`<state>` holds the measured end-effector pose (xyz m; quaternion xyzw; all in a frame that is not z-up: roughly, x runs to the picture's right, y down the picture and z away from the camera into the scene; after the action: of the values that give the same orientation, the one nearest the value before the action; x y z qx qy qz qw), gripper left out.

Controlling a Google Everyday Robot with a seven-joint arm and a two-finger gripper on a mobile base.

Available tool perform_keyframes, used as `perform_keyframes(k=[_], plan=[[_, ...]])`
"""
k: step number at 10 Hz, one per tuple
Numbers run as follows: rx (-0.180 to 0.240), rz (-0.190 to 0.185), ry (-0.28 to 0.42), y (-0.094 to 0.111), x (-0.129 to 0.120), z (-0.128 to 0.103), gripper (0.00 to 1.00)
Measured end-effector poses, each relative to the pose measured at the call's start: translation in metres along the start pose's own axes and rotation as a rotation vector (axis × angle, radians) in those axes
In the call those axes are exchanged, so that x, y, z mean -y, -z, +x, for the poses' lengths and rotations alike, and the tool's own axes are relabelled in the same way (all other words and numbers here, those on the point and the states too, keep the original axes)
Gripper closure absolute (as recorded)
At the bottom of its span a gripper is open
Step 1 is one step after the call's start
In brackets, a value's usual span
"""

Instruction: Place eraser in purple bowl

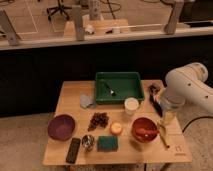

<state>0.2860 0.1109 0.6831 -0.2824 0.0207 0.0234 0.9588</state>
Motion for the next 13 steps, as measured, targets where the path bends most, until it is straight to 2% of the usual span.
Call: perform_keyframes(k=[5, 8, 13], plan=[[0.001, 0.001, 0.001, 0.000, 0.000, 0.000, 0.20], [0.025, 0.006, 0.041, -0.002, 0.003, -0.018, 0.20], [0.023, 0.005, 0.040, -0.002, 0.003, -0.017, 0.20]])
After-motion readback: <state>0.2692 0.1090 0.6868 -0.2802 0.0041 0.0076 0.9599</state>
